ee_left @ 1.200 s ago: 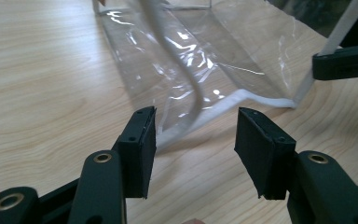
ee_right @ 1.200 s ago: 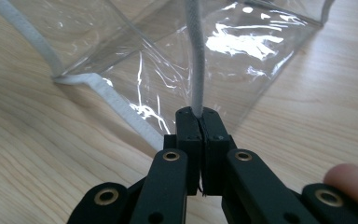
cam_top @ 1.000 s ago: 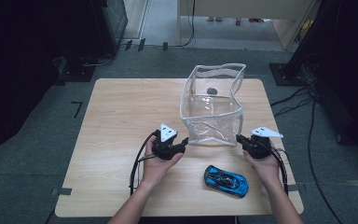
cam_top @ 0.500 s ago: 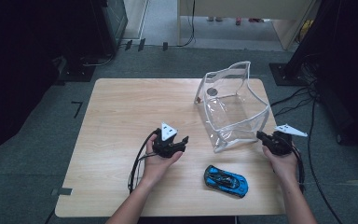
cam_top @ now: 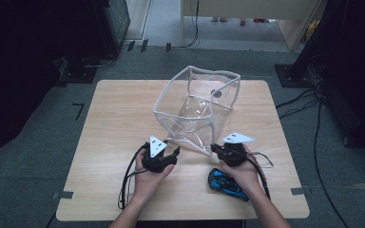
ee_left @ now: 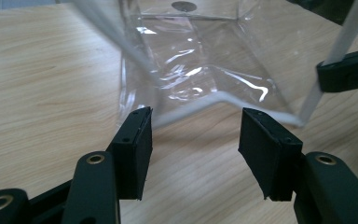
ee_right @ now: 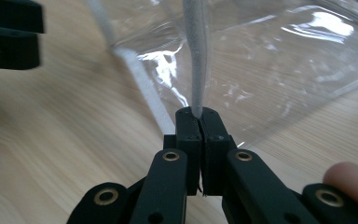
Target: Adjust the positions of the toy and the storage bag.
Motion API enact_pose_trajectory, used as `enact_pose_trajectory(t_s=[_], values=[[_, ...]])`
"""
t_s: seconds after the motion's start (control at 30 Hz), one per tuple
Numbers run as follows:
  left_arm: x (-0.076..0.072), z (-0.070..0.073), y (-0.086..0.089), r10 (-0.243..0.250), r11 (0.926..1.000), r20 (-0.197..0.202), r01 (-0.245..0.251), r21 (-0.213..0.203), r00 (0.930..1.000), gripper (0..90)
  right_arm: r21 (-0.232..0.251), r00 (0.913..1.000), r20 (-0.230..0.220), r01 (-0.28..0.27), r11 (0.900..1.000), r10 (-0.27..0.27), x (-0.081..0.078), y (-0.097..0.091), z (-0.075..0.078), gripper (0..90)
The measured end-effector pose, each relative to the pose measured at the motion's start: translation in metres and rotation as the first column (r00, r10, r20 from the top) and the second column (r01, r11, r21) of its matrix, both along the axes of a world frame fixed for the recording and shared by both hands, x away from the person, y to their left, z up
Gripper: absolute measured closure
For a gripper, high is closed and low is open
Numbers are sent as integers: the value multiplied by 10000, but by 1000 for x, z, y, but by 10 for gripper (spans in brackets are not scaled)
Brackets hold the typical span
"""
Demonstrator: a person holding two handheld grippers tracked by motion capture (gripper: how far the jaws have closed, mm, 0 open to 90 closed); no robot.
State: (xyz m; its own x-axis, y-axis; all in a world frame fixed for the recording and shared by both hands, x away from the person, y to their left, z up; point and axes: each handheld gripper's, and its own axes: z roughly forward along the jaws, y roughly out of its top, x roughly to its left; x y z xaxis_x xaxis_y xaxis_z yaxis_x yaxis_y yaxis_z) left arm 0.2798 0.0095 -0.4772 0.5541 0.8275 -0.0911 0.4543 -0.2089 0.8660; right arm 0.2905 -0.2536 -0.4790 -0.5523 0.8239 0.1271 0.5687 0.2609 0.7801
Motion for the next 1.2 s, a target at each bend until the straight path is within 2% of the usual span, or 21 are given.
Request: enact_pose_trajectory(t_s=[0.13,0.2,0.27,0.33,0.43,0.5,0.57,0.63,0.73,0.77,0.83,0.87,0.9,0.97,1.0,1.03,1.07,1.1,1.13,1.2], values=[[-4,10,2,12,9993,177,-5,-375,9998,456,-89,9992,-74,-395,9992,395,2,42,5,895],[-5,14,0,45,9991,327,-31,-419,9995,456,-295,9983,57,-580,9979,582,2,58,3,883],[-6,17,-3,177,9994,493,-161,-320,9986,455,-333,9977,17,-682,9971,683,3,68,1,799],[-7,19,-7,321,9990,561,-303,-327,9979,454,-256,9970,-156,-756,9968,752,3,69,0,682],[-9,20,-17,674,9974,650,-656,-305,9956,452,-183,9969,-287,-740,9971,735,2,55,1,618],[-15,20,-28,1052,9943,1088,-1064,53,9885,459,1,9960,-433,-785,9969,785,1,37,1,593],[-18,19,-40,1196,9923,1235,-1225,161,9851,458,501,9946,-632,-791,9956,822,0,17,3,581],[-21,18,-55,1301,9903,1336,-1354,311,9825,450,880,9951,-616,-723,9935,779,-1,-3,6,573],[-18,14,-75,1623,9862,785,-1642,190,9836,423,1066,9988,-394,-238,9940,281,-4,-29,12,569],[-16,12,-81,1831,9824,661,-1851,244,9809,410,1162,9992,-384,-27,9932,73,-4,-37,13,571],[-11,6,-90,2353,9705,461,-2373,437,9708,395,1346,9985,-429,395,9901,-340,-4,-50,15,576],[-11,6,-90,2353,9705,461,-2373,437,9708,397,1346,9985,-429,395,9901,-340,-4,-50,15,576],[-6,1,-95,2859,9563,287,-2871,560,9578,400,1352,9967,-442,741,9880,-687,-4,-59,15,581],[-2,-3,-95,3427,9344,492,-3458,855,9382,415,1323,9948,-425,971,9865,-922,-4,-64,15,583],[0,-5,-93,3663,9248,545,-3700,892,9289,449,1326,9942,-388,1044,9857,-1001,-4,-66,14,583],[3,-5,-89,3791,9193,573,-3830,905,9236,488,1345,9935,-366,1114,9846,-1074,-3,-67,14,581],[3,-5,-89,3791,9193,573,-3830,905,9236,509,1345,9926,-310,1210,9835,-1178,-2,-69,14,578],[5,-6,-83,3630,9281,456,-3654,714,9307,509,1345,9926,-310,1210,9835,-1178,-2,-69,14,578],[7,-7,-72,3366,9404,353,-3378,391,9410,598,1404,9902,-162,1396,9802,-1387,1,-71,14,569],[7,-7,-67,3357,9406,391,-3372,404,9412,697,1459,9884,-147,1517,9776,-1512,4,-72,14,549]])
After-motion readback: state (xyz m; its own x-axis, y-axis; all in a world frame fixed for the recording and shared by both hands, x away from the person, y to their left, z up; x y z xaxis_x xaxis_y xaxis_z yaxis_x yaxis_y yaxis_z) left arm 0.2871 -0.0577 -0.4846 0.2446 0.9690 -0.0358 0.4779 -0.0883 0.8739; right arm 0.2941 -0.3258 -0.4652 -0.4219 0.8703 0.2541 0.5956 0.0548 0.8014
